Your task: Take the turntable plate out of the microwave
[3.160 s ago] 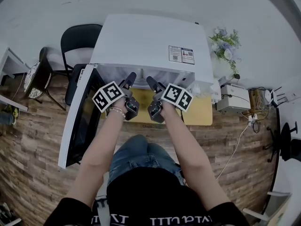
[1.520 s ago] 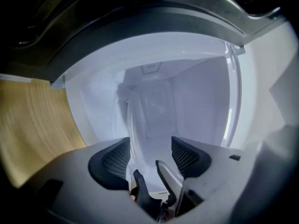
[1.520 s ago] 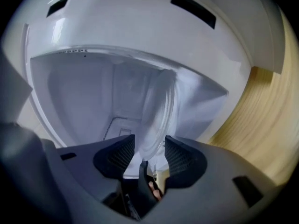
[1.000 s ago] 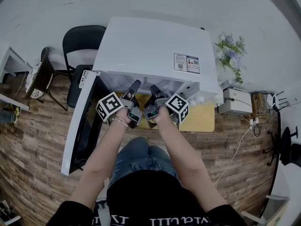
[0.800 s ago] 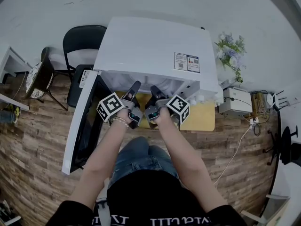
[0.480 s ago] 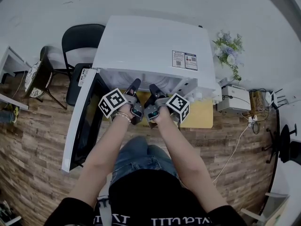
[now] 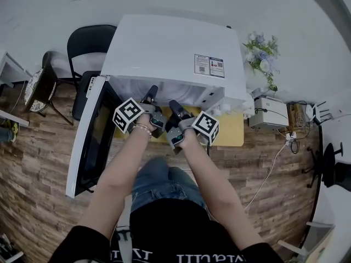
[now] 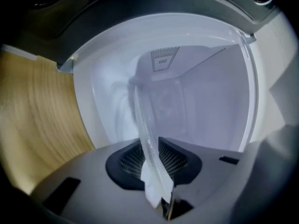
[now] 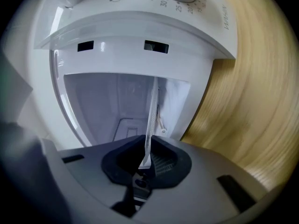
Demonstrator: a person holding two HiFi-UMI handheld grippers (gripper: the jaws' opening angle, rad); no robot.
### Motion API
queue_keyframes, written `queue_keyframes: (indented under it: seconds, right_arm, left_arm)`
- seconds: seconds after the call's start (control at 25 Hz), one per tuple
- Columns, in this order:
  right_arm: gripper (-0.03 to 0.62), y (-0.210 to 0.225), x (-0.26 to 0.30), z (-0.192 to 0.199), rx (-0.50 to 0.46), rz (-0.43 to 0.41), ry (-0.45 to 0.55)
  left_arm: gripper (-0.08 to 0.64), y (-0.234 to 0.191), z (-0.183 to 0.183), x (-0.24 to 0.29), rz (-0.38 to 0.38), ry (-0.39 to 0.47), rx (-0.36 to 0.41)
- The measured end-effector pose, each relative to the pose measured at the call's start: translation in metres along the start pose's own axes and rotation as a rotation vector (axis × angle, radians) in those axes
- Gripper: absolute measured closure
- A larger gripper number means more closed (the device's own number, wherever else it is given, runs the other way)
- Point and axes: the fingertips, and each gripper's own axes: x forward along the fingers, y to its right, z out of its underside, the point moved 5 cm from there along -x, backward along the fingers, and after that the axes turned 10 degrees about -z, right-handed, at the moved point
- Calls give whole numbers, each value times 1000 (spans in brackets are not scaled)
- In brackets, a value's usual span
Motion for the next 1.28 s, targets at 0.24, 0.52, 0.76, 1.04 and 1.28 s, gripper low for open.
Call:
queue_keyframes:
  seconds: [0.24,0.52,0.76,1.04,1.28]
  right_arm:
    - [545,1,-10,9,-4,-13,-43]
    - [522,-6,-20,16,-95,2,-97]
    - [499,-11,-34,23,-148,15,-127]
    - [482,-20,-51,24,-166,43,-132]
    - [477,-34,-64,31,-177,54,-132]
  left_arm:
    - [499,-6,3,-3,-11,-2,-23]
    - [520,-6,8,-17,68,-5,-186]
    - [520,-2,17,-41,83,-22,-187]
    - [520,6,30,-90,107,-44,-163]
    - [520,18,41,-128,96,-74,-139]
